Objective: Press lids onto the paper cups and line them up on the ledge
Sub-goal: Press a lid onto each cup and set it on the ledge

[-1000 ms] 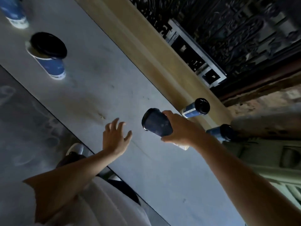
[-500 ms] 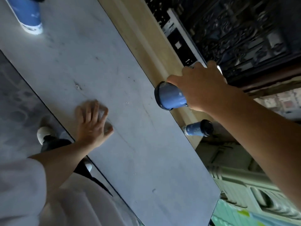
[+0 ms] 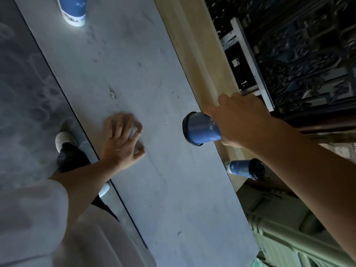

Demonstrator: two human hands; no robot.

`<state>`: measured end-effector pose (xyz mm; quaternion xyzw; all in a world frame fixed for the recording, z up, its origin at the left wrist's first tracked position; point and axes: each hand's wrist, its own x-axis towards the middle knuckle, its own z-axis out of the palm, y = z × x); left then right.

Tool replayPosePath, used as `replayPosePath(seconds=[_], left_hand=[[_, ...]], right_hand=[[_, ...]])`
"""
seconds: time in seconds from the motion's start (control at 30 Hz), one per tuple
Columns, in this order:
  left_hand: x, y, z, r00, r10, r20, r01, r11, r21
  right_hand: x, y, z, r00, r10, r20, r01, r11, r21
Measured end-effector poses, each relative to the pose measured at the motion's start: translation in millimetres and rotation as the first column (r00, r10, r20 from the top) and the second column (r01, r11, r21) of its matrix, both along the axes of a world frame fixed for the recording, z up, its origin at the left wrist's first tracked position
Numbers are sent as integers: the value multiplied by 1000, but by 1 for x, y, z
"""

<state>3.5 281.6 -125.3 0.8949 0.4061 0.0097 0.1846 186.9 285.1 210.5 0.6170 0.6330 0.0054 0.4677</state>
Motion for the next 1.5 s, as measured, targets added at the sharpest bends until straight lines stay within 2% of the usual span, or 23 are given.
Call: replayPosePath(seconds=[0.43, 0.9, 1.5], left_hand=[[0, 3, 1, 998, -19, -55, 18, 1000, -14], [0, 3, 3, 998, -21, -51, 20, 1000, -24], [0, 4, 6, 997, -26, -76, 23, 999, -43]], right_hand=[[2, 1, 9, 985, -172, 17, 172, 982, -74], [-4, 4, 13, 984, -178, -16, 177, 983, -43], [-9, 7, 16, 964, -264, -28, 260, 960, -106]])
